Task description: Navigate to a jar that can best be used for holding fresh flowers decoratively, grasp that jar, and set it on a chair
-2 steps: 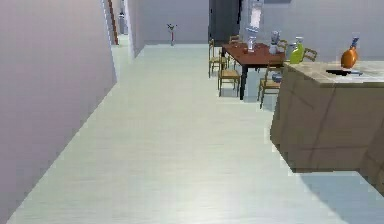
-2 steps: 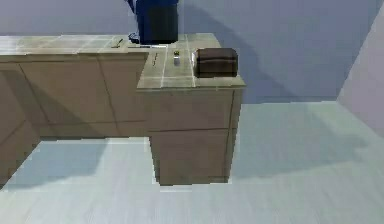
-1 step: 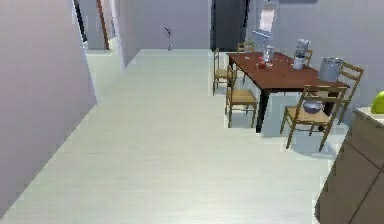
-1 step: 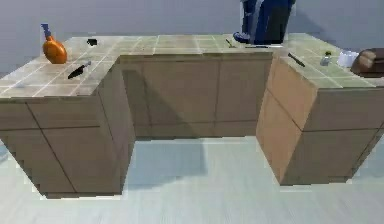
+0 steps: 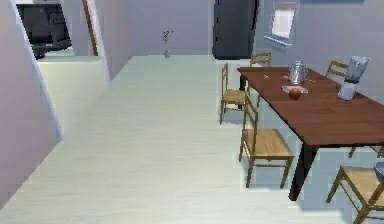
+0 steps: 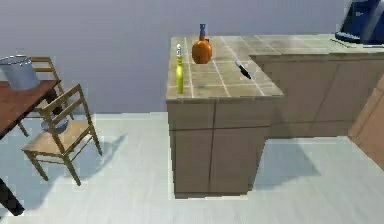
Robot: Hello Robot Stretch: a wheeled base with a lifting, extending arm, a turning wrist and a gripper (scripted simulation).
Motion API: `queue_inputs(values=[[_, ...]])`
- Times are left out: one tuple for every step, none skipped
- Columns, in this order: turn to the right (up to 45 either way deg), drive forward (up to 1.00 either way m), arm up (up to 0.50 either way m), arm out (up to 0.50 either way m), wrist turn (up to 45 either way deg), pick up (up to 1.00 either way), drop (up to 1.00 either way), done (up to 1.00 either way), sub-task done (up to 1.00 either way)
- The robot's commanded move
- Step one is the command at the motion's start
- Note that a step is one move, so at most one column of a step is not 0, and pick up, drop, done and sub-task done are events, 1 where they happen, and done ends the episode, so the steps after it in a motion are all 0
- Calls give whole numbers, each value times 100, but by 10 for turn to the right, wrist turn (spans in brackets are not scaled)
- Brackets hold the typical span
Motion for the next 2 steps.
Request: queue_inputs(values=[[0, 100, 0, 0, 0, 0, 0, 0, 0], [30, 0, 0, 0, 0, 0, 0, 0, 0]])
